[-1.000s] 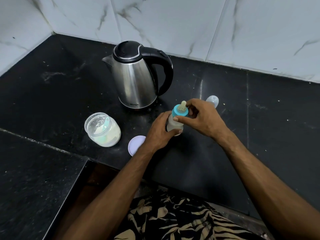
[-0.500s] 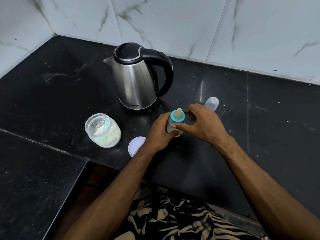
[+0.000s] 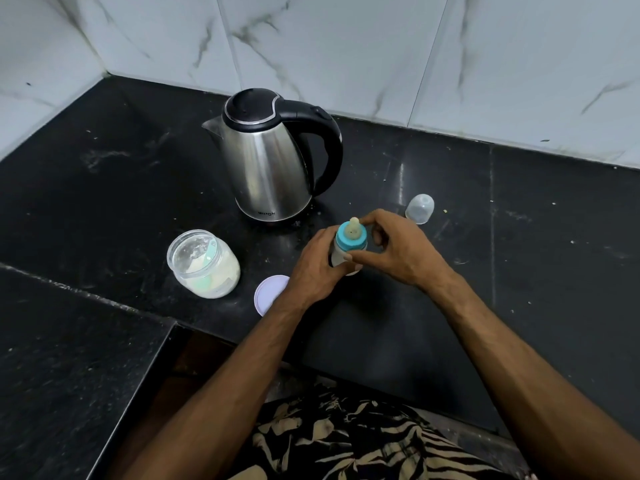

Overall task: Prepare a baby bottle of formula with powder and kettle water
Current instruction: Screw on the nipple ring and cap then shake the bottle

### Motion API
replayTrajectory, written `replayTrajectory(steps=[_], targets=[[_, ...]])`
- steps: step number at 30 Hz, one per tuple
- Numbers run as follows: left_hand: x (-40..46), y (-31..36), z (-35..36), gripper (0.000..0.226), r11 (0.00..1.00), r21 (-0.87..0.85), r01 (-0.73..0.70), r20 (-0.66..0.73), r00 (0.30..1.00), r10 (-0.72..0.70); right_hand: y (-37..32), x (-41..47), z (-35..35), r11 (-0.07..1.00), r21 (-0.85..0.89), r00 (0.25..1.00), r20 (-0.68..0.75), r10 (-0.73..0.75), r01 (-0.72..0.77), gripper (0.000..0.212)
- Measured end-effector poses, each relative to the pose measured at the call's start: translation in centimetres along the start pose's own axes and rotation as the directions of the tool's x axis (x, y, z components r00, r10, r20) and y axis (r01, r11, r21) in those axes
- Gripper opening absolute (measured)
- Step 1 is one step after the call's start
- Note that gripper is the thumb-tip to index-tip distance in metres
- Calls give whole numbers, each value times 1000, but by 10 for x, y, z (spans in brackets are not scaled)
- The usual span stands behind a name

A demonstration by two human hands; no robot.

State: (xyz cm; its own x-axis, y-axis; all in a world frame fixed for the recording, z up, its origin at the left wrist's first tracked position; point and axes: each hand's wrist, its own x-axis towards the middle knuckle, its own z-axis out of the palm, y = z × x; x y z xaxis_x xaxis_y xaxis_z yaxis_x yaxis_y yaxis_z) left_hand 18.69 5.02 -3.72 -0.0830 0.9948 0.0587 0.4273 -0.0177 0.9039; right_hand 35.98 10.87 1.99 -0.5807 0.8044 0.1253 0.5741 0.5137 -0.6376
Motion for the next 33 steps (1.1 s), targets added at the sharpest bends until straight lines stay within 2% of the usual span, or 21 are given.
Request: replayTrajectory(steps=[4, 7, 9, 12, 15, 18, 20, 22, 24, 27, 31, 33], targets=[[0, -2, 0, 61, 1000, 10, 6, -4, 1000, -6, 2, 0, -8, 999, -27, 993, -106, 44, -47, 43], [0, -2, 0, 59, 1000, 12, 7, -5, 1000, -7, 0, 3, -13, 999, 46, 1000, -10, 29, -29, 62], [0, -1, 0, 60, 1000, 1, 5, -2, 1000, -5, -1, 3, -9, 998, 65, 997, 69, -22, 18, 65], [-1, 0, -1, 60, 1000, -17, 5, -2, 1000, -5, -3, 2, 4, 996, 90, 1000, -1, -6, 6, 52], [0, 1, -1, 60, 1000, -9, 6, -2, 1000, -6, -3, 2, 7, 995, 65, 996, -49, 74, -70, 63], [0, 0, -1, 61, 1000, -4, 15, 6, 1000, -15, -3, 3, 0, 998, 55, 999, 26, 22, -23, 73], [1, -1, -1, 62, 1000, 4, 9, 8, 1000, -9, -1, 3, -4, 997, 66, 996, 80, -35, 30, 68], [0, -1, 0, 61, 1000, 10, 3, 4, 1000, -3, -3, 3, -2, 996, 67, 996, 53, -65, 61, 54], [0, 0, -1, 61, 1000, 13, -1, -5, 1000, 1, -8, 2, 5, 998, 62, 1000, -29, 3, -1, 48], [0, 1, -1, 60, 1000, 12, 4, 4, 1000, -4, -12, 2, 10, 997, 18, 993, -91, 73, -72, 55], [-1, 0, -1, 58, 1000, 6, 0, 6, 1000, 0, -11, 4, -6, 999, 13, 999, 37, -32, 32, 67], [0, -2, 0, 60, 1000, 15, -10, -1, 1000, 10, -10, 6, -10, 996, 1, 994, 63, -89, 89, 55]])
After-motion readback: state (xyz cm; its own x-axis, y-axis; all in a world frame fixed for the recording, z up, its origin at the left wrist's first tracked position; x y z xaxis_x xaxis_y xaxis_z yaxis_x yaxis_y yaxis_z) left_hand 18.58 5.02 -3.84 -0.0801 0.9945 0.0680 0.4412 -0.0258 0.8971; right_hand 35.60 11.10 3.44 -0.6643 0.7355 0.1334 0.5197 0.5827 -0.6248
